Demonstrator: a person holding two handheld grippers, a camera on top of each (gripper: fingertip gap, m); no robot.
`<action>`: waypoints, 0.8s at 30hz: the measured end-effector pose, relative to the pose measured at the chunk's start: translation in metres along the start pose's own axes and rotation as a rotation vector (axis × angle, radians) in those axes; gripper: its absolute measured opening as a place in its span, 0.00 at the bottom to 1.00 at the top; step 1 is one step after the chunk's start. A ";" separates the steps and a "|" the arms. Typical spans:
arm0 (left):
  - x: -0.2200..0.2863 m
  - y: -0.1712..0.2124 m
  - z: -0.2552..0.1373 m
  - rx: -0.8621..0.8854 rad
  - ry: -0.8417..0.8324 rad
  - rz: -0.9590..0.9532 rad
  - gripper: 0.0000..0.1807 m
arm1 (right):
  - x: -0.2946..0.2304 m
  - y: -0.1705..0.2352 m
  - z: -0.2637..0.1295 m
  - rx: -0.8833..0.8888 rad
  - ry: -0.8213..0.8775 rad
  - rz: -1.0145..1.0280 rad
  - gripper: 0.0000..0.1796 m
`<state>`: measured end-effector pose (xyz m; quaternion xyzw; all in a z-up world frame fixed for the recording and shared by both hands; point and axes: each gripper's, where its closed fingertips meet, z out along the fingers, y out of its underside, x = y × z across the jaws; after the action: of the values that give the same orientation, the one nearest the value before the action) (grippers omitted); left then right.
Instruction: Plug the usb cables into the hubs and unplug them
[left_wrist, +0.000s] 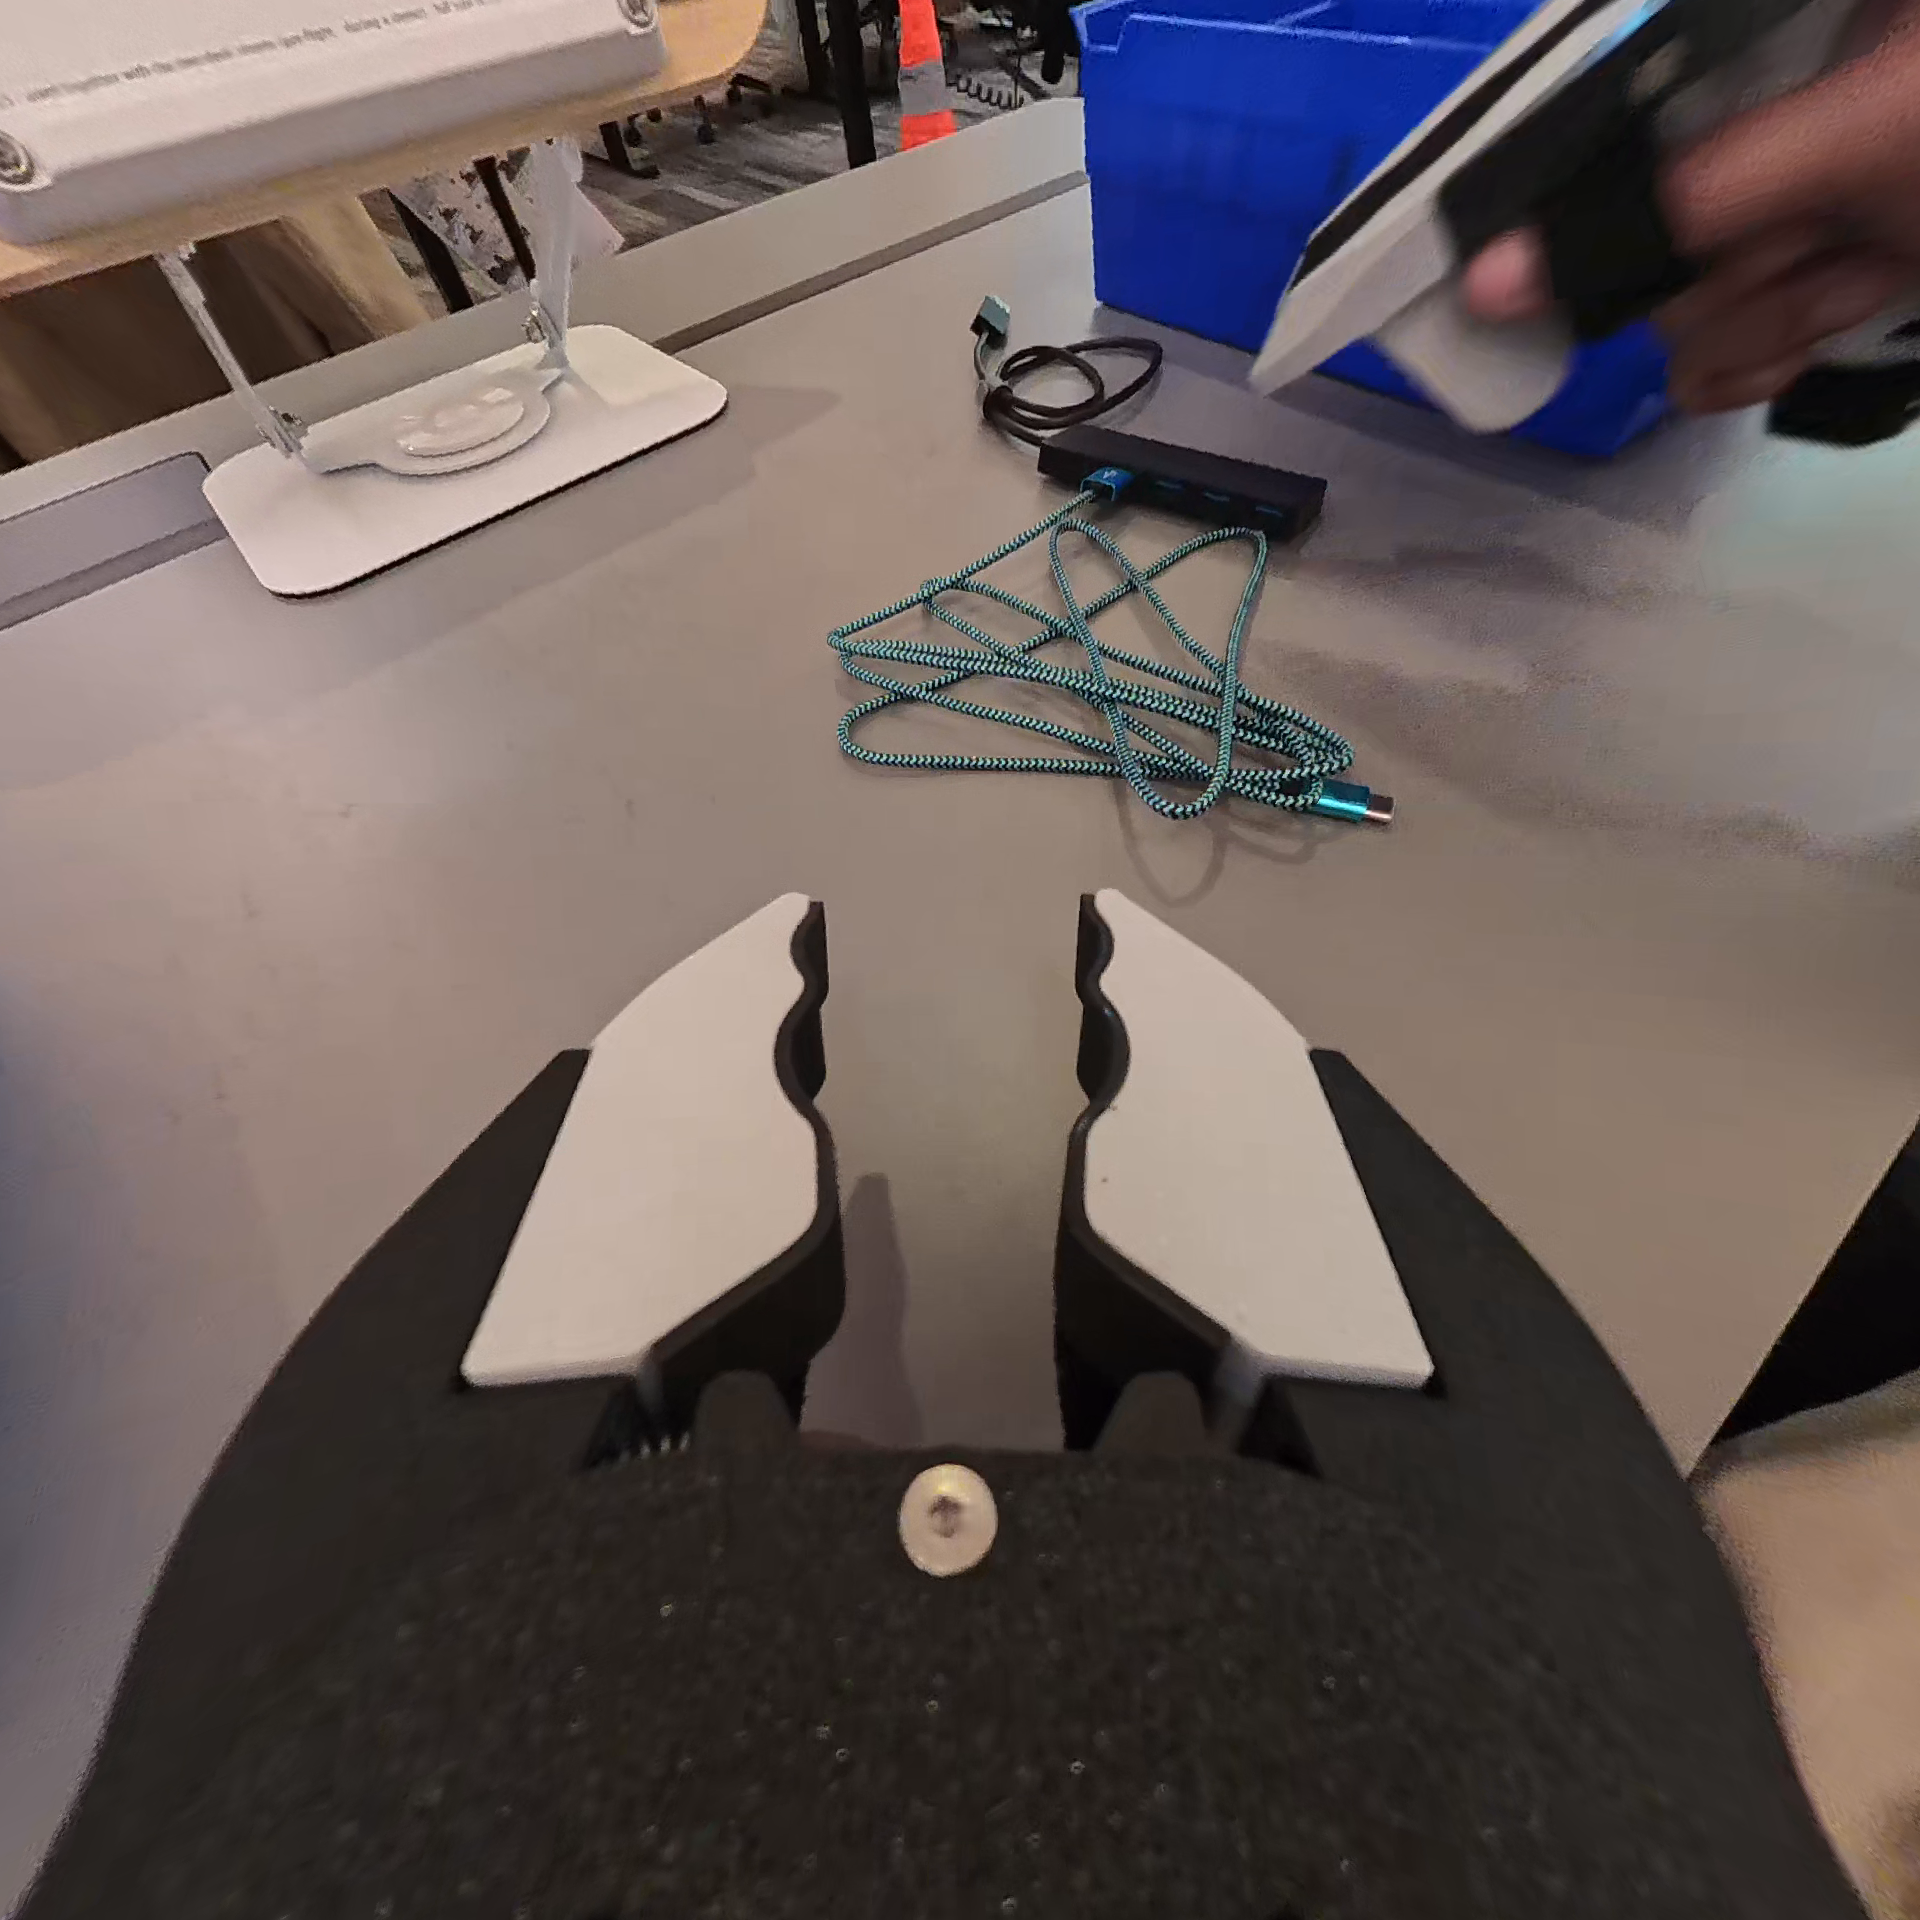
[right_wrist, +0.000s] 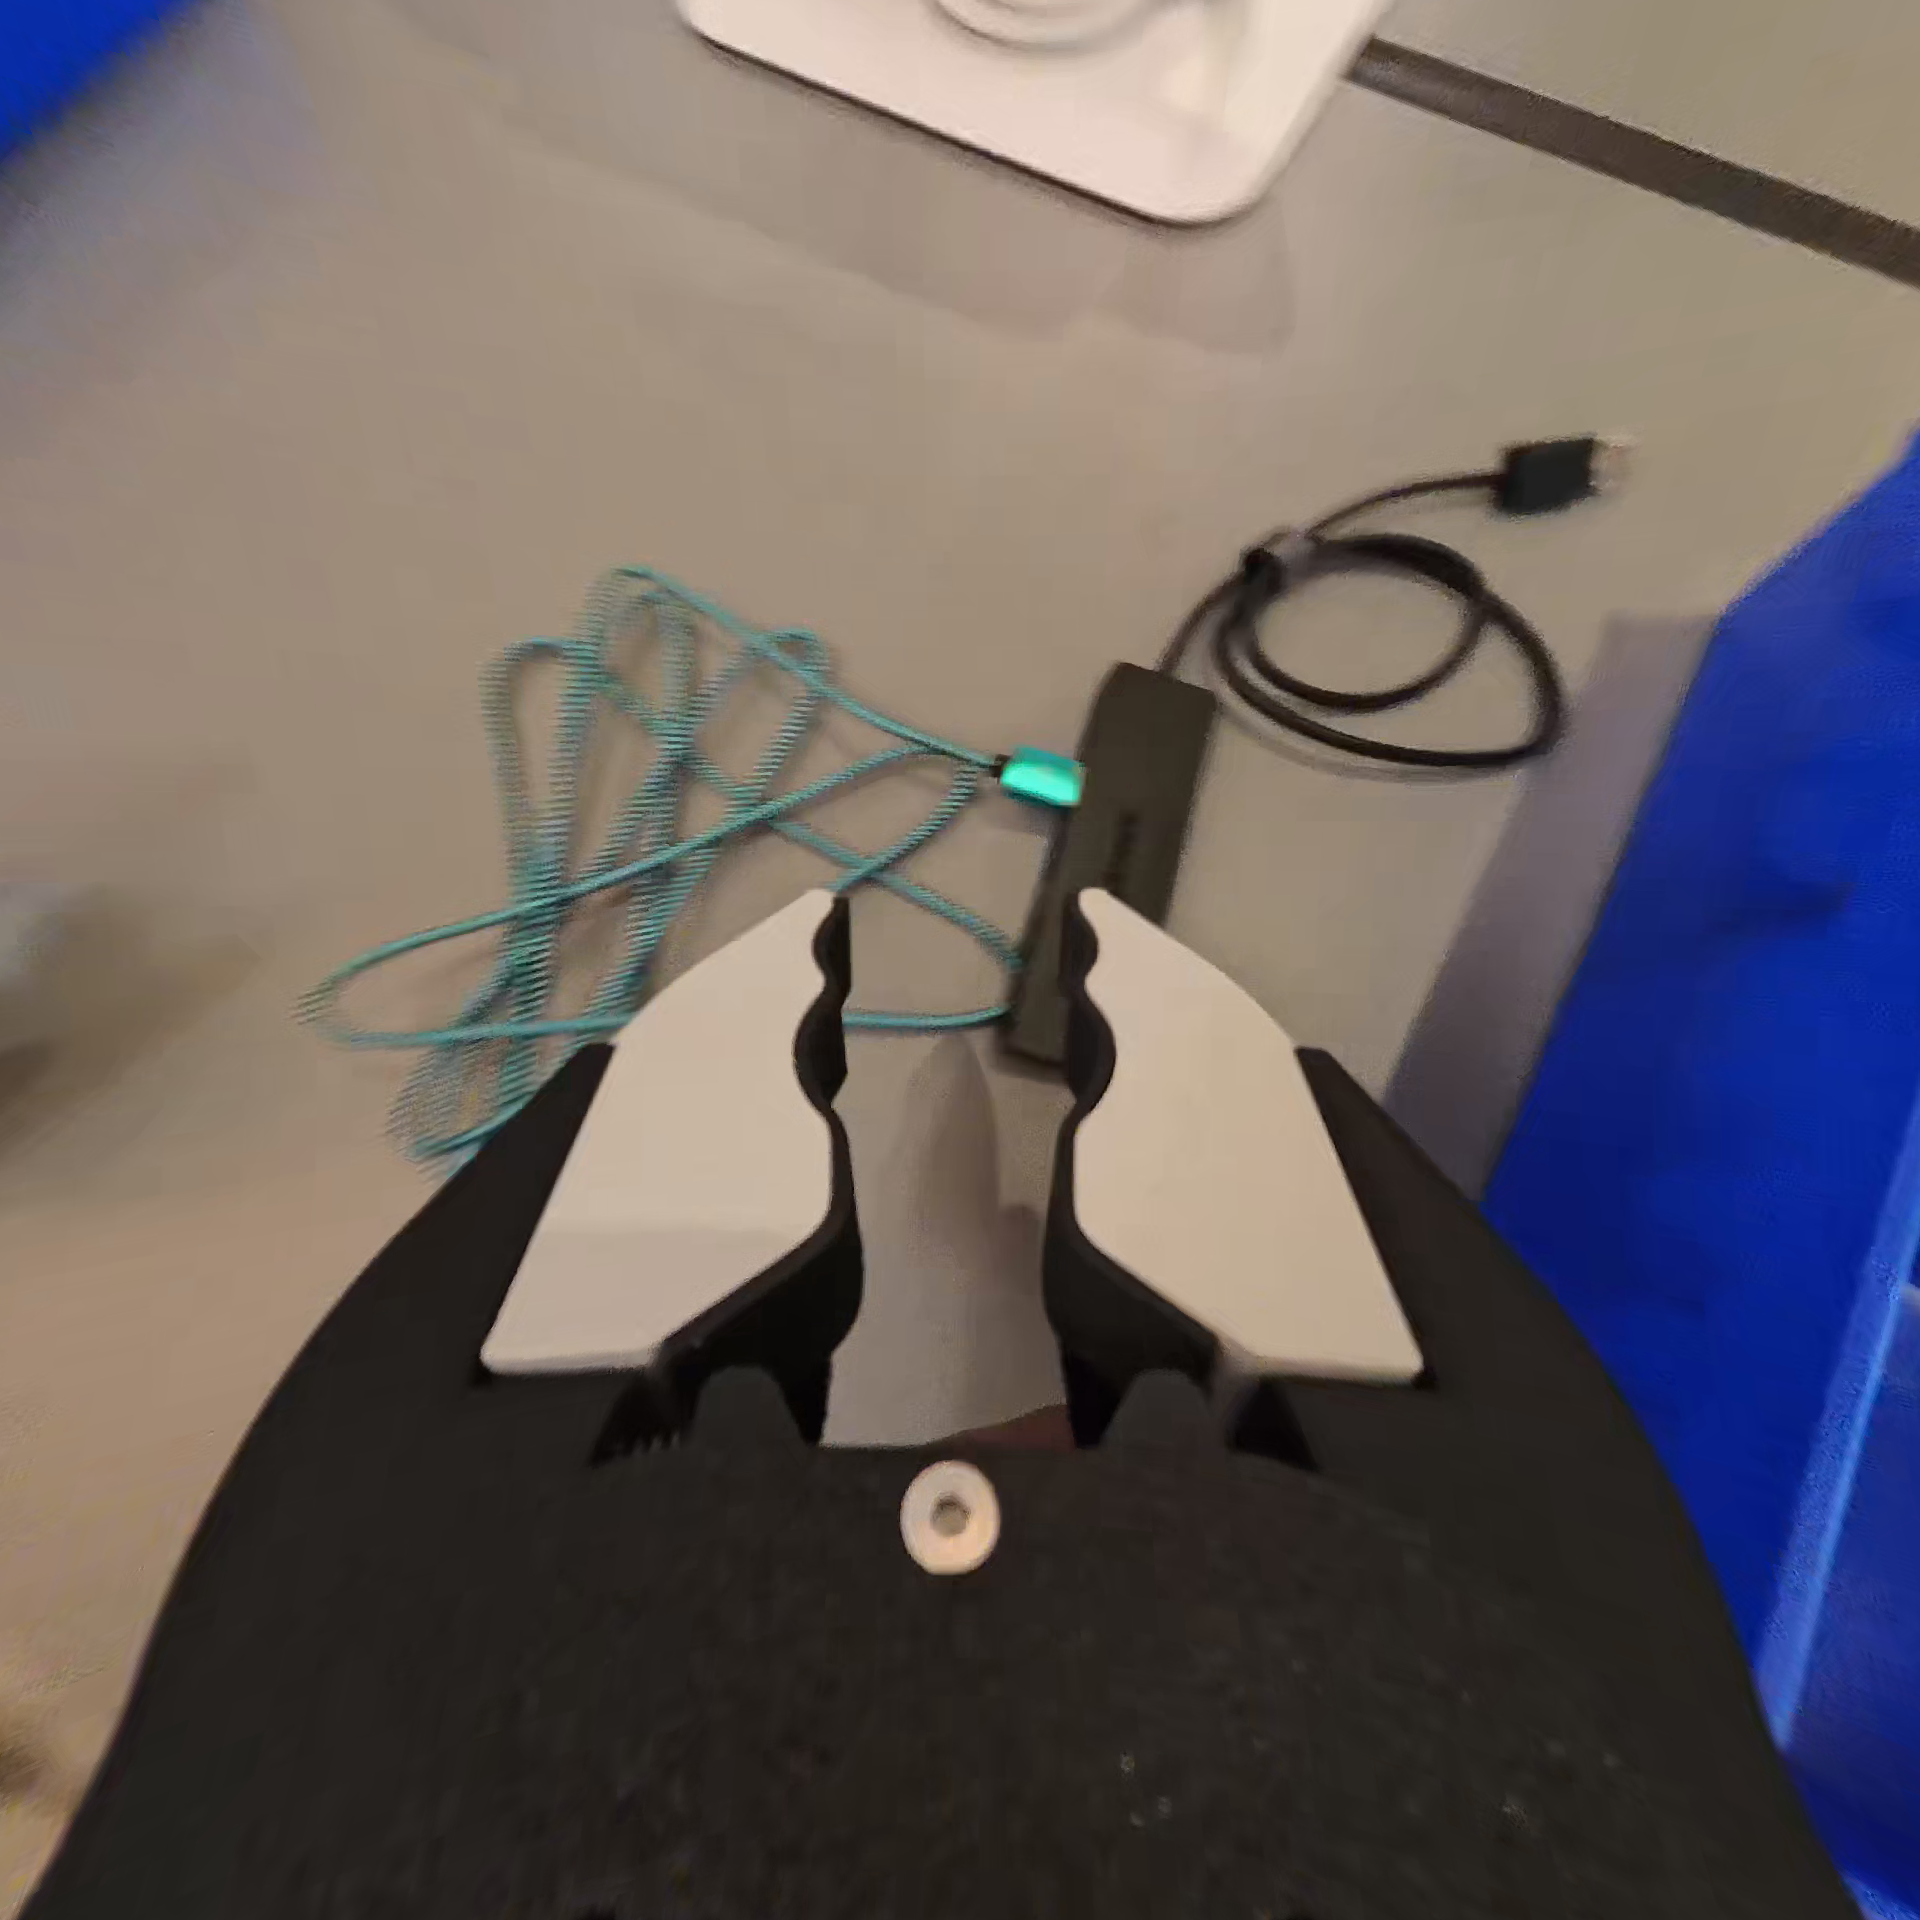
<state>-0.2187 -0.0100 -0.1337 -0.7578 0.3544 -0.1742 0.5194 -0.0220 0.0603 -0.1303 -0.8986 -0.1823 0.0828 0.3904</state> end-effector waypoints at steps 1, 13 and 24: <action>0.001 0.000 0.000 0.000 -0.006 0.018 0.25 | 0.014 0.004 0.013 -0.010 0.090 -0.007 0.23; 0.010 0.000 0.001 0.000 -0.022 0.127 0.27 | 0.040 0.017 0.074 -0.093 0.078 0.075 0.27; 0.009 0.000 0.002 -0.003 -0.017 0.107 0.27 | 0.042 -0.023 0.044 0.007 0.055 0.000 0.19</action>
<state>-0.2118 -0.0151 -0.1356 -0.7399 0.3902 -0.1393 0.5300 -0.0023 0.1207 -0.1441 -0.8992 -0.1711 0.0588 0.3984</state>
